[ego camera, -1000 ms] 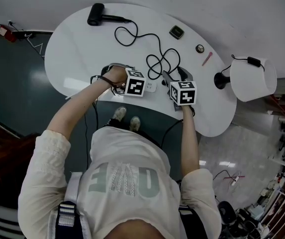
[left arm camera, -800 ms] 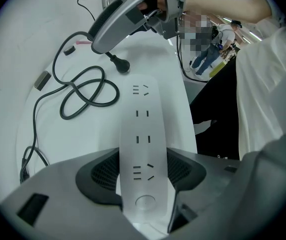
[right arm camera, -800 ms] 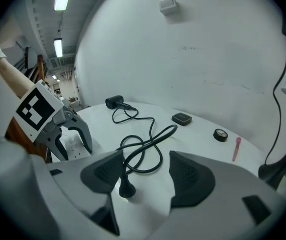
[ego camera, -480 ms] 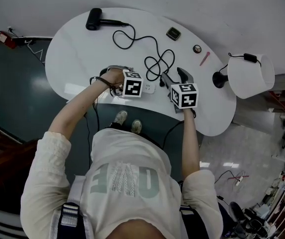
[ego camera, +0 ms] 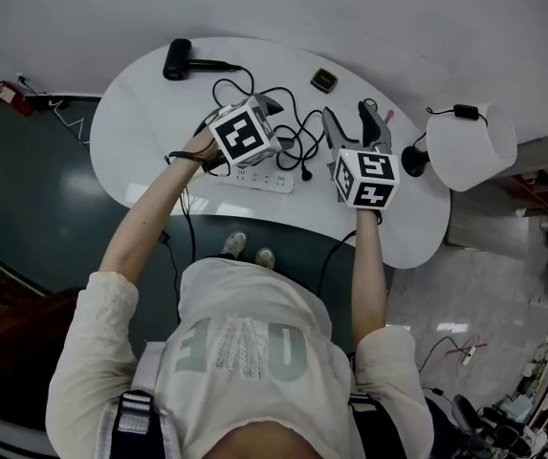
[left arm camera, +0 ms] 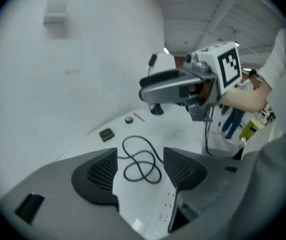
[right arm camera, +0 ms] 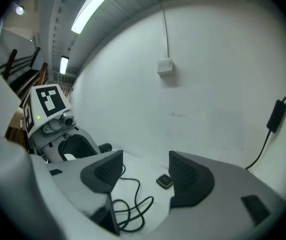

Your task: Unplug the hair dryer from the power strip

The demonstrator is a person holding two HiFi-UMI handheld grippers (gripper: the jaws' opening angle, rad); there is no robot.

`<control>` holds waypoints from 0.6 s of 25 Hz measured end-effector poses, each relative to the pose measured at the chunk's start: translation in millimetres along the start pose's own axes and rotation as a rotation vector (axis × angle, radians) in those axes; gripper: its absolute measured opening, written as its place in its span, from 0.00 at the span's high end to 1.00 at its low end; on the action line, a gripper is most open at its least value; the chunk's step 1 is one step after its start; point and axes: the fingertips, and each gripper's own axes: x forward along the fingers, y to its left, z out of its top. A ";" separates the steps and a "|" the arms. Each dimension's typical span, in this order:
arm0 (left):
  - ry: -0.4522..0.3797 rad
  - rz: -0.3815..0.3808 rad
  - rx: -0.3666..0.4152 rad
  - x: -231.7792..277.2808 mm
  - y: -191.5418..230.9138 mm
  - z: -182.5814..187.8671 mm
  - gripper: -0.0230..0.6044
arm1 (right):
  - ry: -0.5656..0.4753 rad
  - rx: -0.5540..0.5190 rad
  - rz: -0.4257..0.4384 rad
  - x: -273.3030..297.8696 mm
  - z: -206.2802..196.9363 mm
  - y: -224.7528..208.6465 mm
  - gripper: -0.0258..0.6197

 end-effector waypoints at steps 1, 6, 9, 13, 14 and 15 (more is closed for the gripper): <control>-0.080 0.041 -0.036 -12.0 6.9 18.7 0.53 | -0.039 0.003 -0.010 -4.7 17.2 -0.8 0.52; -0.527 0.185 -0.255 -94.0 17.4 96.4 0.57 | -0.264 0.016 -0.107 -46.2 94.9 -3.9 0.77; -0.705 0.340 -0.242 -147.0 11.7 121.0 0.74 | -0.391 -0.010 -0.166 -73.7 128.8 0.0 0.90; -0.845 0.561 -0.178 -203.7 -2.3 135.7 0.95 | -0.476 -0.026 -0.155 -98.7 153.1 15.7 0.93; -0.880 0.607 -0.159 -215.3 -6.6 138.4 0.95 | -0.491 -0.023 -0.150 -104.3 156.9 20.6 0.93; -0.910 0.651 -0.147 -225.5 -10.7 139.6 0.95 | -0.505 -0.022 -0.143 -109.6 160.2 26.1 0.94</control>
